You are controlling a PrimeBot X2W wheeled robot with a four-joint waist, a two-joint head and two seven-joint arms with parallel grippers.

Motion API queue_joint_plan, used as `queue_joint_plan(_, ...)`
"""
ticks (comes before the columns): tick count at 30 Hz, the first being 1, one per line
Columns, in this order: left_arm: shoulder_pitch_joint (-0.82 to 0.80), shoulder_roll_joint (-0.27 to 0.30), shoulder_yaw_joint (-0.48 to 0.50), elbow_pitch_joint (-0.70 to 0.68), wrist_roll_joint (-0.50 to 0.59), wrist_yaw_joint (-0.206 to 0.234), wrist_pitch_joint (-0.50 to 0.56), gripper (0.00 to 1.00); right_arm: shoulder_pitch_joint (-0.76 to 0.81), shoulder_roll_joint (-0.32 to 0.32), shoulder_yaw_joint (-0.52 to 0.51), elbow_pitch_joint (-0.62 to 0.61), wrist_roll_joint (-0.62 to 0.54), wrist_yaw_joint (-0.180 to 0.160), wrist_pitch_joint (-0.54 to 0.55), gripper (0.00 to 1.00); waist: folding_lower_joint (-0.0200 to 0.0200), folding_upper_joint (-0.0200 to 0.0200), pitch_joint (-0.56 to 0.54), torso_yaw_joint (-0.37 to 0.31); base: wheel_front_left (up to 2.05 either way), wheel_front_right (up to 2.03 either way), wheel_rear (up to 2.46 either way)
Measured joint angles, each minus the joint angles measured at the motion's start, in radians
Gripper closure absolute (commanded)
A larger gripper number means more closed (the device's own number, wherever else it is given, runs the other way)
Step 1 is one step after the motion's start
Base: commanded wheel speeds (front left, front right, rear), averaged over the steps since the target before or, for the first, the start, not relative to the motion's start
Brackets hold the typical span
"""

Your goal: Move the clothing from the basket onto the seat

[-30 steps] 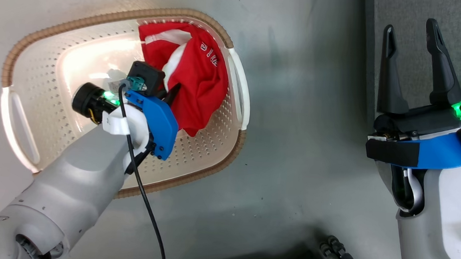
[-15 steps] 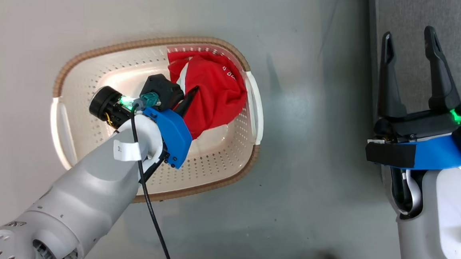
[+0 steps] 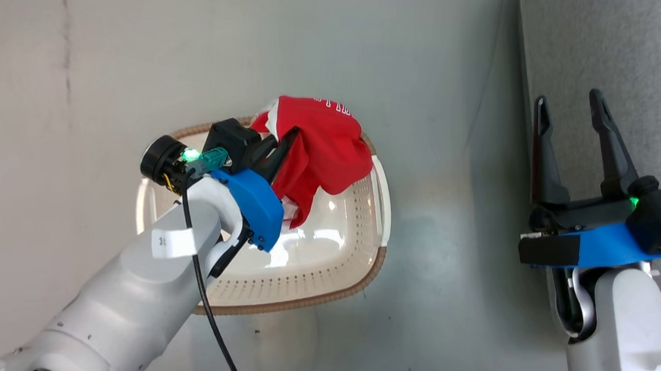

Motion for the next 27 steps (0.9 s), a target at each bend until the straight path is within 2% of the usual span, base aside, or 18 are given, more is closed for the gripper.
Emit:
queue_joint_plan(7,0.094,-0.001,0.151,-0.09,0.145,0.0,0.0,1.0,0.053,0.0,-0.002,0.028,-0.001,0.0,0.0,0.0,0.0,0.0,-0.124,0.022,0.0,0.0,0.0)
queue_joint_plan(14,0.144,-0.006,0.235,-0.146,0.224,0.0,0.0,1.0,0.098,0.0,0.001,0.047,0.007,0.0,0.0,0.0,-0.0001,0.0,-0.215,0.032,0.0,0.0,0.0)
queue_joint_plan(27,0.175,-0.028,0.313,-0.237,0.32,0.0,0.0,1.0,0.18,0.0,0.002,0.078,0.032,0.0,0.0,0.0,-0.0002,0.0,-0.397,0.045,0.0,0.0,0.0)
